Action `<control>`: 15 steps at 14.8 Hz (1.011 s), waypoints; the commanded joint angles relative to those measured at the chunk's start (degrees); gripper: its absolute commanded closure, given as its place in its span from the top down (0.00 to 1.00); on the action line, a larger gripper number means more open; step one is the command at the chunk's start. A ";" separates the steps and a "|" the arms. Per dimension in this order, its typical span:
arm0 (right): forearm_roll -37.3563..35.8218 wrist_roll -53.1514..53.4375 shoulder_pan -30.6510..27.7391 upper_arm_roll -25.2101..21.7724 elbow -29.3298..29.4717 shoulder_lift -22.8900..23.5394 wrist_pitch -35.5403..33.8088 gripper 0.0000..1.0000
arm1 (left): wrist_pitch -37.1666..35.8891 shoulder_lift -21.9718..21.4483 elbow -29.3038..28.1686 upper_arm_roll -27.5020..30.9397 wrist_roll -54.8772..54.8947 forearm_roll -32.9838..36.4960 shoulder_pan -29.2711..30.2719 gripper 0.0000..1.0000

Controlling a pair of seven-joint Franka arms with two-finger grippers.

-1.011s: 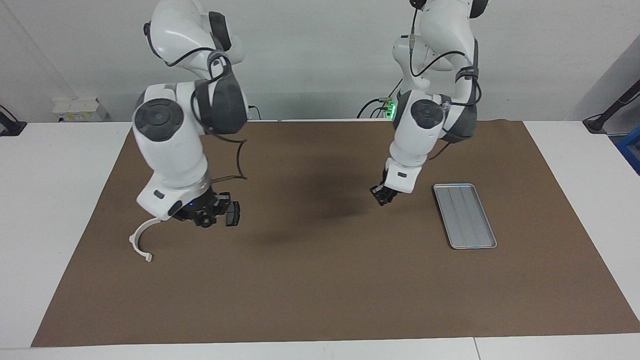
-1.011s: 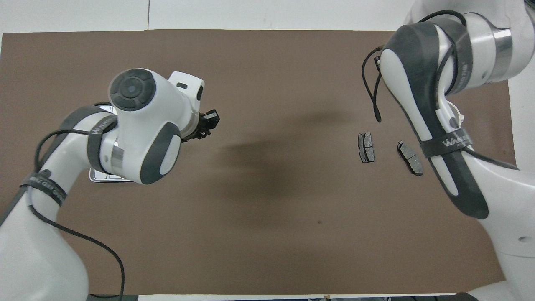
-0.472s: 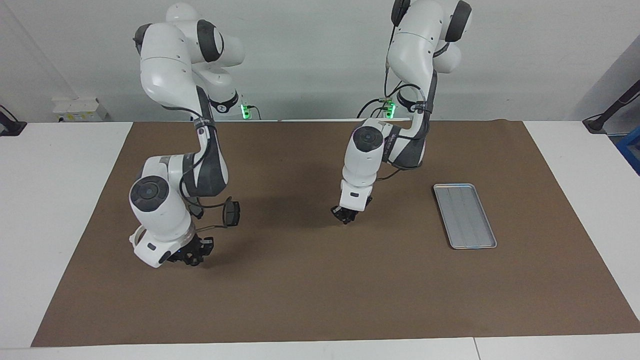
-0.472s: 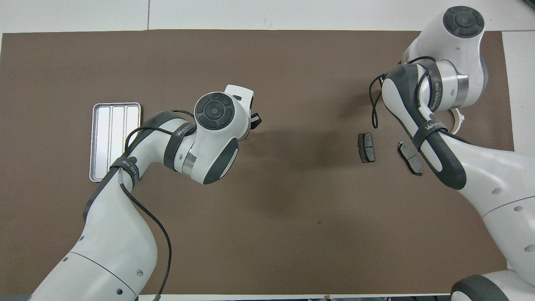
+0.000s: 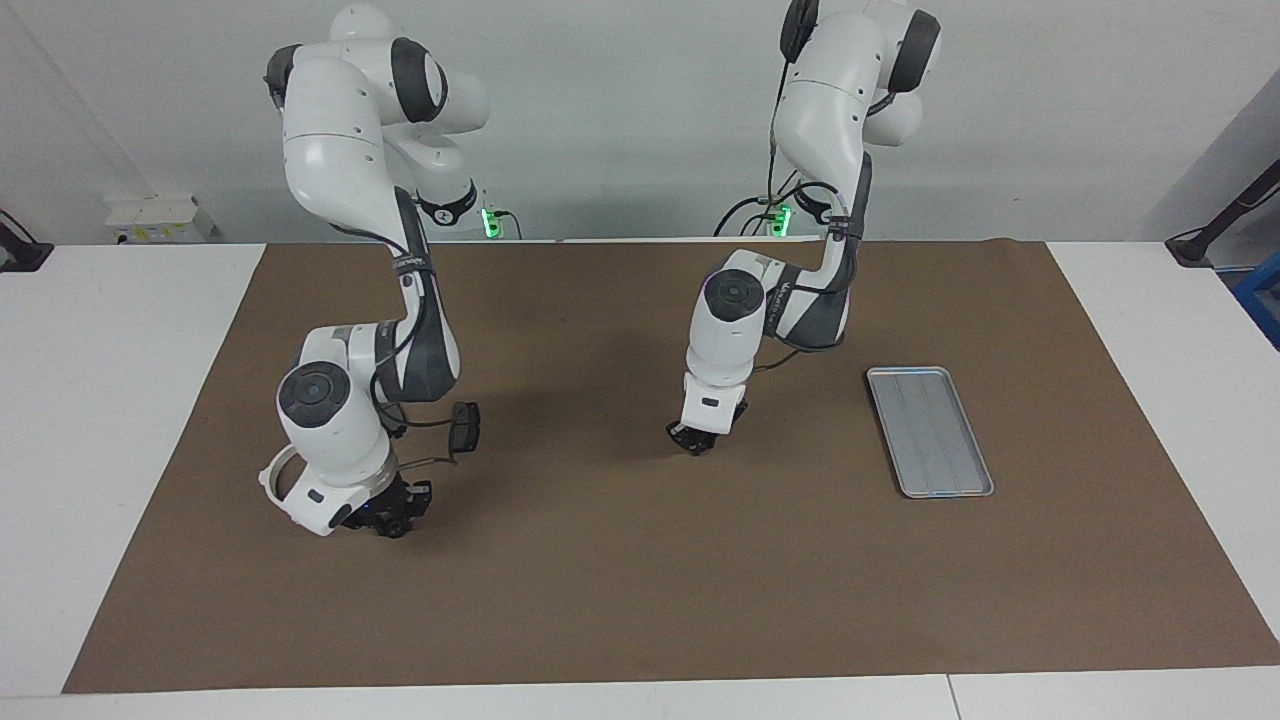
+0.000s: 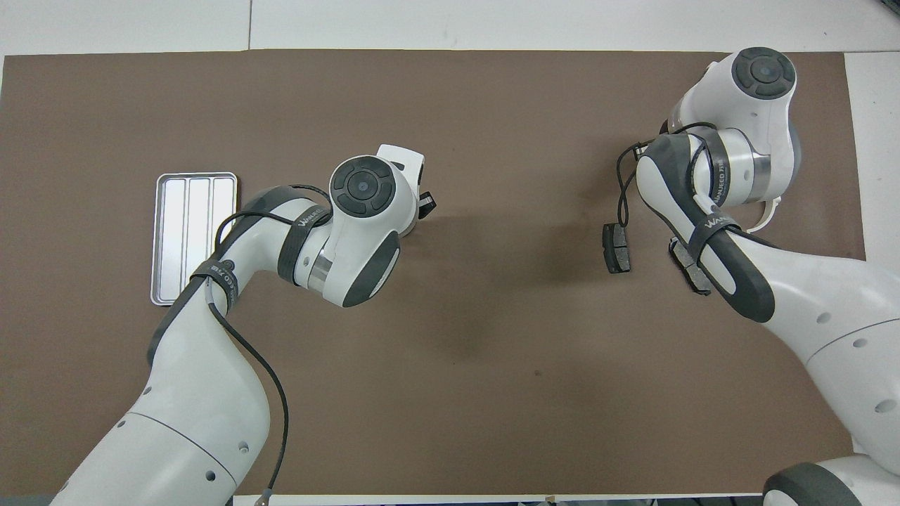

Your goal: Place bearing gear from tray to pile

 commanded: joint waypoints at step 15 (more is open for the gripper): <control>4.11 46.83 25.37 1.67 3.26 -12.42 -19.48 1.00 | -32.76 -27.94 -1.85 1.41 44.92 2.16 26.86 1.00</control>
